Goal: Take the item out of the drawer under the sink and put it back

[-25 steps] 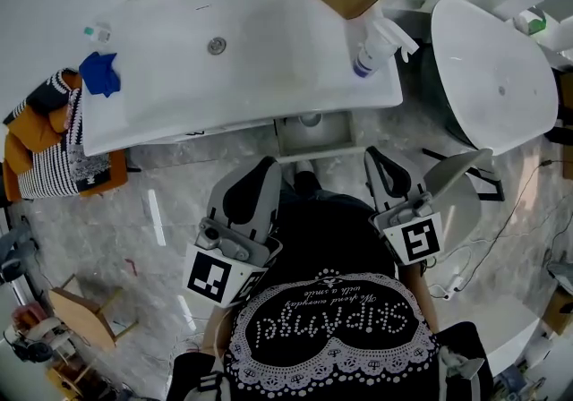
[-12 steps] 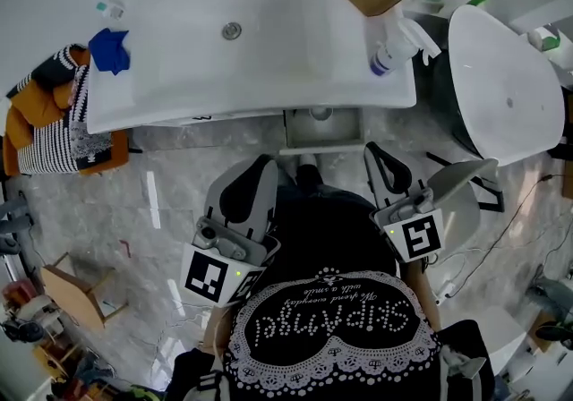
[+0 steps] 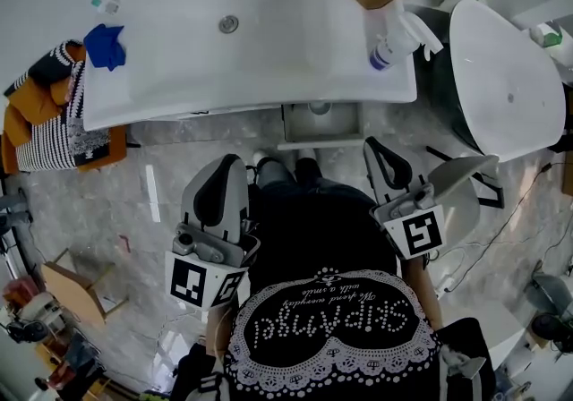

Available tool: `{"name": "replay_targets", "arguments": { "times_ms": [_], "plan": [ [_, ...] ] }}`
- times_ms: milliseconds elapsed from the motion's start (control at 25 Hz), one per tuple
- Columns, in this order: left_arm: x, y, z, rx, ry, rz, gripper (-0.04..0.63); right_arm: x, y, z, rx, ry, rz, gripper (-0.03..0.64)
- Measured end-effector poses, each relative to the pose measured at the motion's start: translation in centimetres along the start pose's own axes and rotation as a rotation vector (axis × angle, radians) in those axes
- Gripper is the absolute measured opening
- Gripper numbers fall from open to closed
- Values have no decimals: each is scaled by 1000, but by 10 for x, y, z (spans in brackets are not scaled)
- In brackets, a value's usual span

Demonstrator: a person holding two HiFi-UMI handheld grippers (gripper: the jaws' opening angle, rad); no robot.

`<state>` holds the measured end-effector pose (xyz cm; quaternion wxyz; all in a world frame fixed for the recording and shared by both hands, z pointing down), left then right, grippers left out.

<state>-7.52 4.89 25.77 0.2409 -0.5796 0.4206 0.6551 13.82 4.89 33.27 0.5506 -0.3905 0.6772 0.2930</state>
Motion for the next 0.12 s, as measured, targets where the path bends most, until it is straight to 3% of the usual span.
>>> {"name": "replay_targets", "arguments": {
  "times_ms": [120],
  "plan": [
    [-2,1,4,2,4,-12,5,-1,-3,-1,-2,-1,1,18]
  ]
}}
Point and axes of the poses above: the fingertips, and each gripper's own axes: z backward along the fingers, y to its left, x out of its top, the point moved 3 cm from there along z, backward along the fingers, and after that the axes turned 1 degree about -x, right-handed, at the moved point
